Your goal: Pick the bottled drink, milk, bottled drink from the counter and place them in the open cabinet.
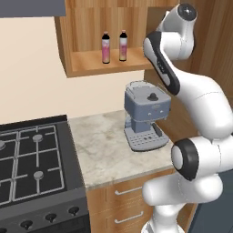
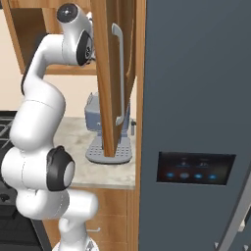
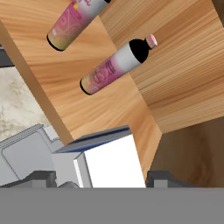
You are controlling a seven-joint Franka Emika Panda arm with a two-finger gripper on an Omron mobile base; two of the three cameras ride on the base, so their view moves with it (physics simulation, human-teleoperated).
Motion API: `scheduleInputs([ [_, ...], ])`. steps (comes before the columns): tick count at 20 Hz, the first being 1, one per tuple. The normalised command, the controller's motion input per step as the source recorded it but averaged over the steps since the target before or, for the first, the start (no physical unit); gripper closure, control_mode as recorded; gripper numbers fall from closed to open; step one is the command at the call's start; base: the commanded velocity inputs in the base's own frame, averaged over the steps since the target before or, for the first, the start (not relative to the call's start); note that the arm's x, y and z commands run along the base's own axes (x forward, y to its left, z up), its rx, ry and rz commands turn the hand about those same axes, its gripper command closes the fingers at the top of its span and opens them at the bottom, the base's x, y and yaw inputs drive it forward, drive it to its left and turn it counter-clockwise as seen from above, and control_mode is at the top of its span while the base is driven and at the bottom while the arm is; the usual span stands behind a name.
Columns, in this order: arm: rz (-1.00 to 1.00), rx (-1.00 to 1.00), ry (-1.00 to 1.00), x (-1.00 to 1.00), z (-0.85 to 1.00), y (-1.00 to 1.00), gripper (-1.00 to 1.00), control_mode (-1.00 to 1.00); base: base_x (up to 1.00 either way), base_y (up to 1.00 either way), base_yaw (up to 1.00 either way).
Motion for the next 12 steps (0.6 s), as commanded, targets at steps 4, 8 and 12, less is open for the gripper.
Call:
scheduleInputs([
  [4,0.01,0.0,0.0,0.32,-0.06,-0.05,1.0,-1.0,0.0,0.0,0.0],
  [8,0.0,0.0,0.0,0.43,-0.09,0.0,1.0,-1.0,0.0,0.0,0.0],
  [12,0.01,0.0,-0.02,0.32,-0.15,0.0,1.0,-1.0,0.0,0.0,0.0],
])
